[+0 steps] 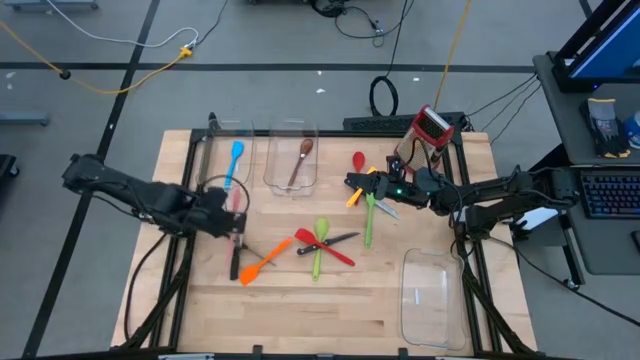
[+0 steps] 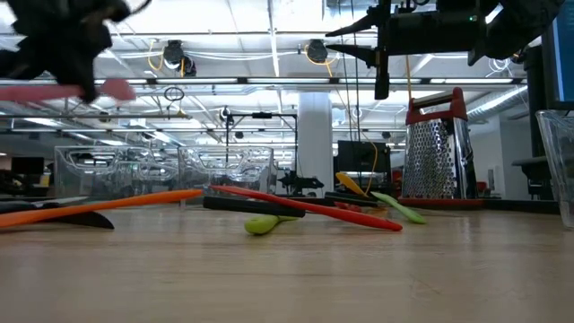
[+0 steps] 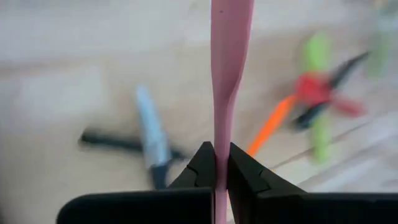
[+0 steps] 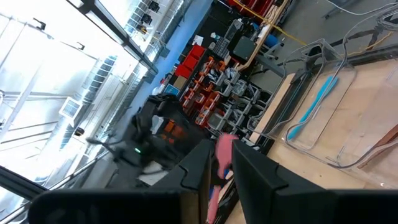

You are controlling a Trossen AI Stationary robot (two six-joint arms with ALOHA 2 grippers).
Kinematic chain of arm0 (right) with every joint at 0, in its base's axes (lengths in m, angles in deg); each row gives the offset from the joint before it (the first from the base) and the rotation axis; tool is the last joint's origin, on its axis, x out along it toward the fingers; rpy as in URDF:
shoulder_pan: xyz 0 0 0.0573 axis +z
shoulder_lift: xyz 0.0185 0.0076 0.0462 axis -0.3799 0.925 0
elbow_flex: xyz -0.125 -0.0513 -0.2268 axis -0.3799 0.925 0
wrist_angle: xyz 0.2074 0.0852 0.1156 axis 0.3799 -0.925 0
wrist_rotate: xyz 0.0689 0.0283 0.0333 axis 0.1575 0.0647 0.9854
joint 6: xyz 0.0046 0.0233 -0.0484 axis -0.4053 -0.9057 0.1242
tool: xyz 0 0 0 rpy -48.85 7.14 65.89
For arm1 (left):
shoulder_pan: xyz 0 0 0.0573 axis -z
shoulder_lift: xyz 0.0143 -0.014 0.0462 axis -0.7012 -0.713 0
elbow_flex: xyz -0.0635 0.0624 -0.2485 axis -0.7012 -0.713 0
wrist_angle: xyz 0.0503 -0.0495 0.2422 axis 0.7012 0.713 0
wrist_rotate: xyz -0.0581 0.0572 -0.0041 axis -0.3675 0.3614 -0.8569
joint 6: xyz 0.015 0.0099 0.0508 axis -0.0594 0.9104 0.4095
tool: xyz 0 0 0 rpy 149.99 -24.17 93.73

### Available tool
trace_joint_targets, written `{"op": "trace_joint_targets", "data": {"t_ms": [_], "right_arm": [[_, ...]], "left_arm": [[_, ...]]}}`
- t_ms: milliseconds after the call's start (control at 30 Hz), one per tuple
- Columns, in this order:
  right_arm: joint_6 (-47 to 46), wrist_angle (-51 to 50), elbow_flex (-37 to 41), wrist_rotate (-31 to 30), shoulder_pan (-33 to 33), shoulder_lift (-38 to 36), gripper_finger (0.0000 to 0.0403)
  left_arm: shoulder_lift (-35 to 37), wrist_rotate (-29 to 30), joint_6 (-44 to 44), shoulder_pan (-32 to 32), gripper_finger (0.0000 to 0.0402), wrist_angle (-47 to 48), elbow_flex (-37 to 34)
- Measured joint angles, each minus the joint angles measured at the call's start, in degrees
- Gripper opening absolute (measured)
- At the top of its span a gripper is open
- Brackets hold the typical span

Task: Pick & Place Kitchen Items
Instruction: Put the pink spatula into the left transparent bin

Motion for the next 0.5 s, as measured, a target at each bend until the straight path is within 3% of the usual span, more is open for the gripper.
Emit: {"op": "trace_joint_targets", "data": {"t_ms": [333,500], "right_arm": [[0.9,0.0,0.0,0.0,0.0,0.0,0.0059],[0.9,0.0,0.0,0.0,0.0,0.0,0.0059]], "left_arm": [[7.0,18.8,7.2,-8.5,0.0005,5.4,3.6],[8.6,19.1,12.3,-16.9,0.0005,5.1,3.7]]}}
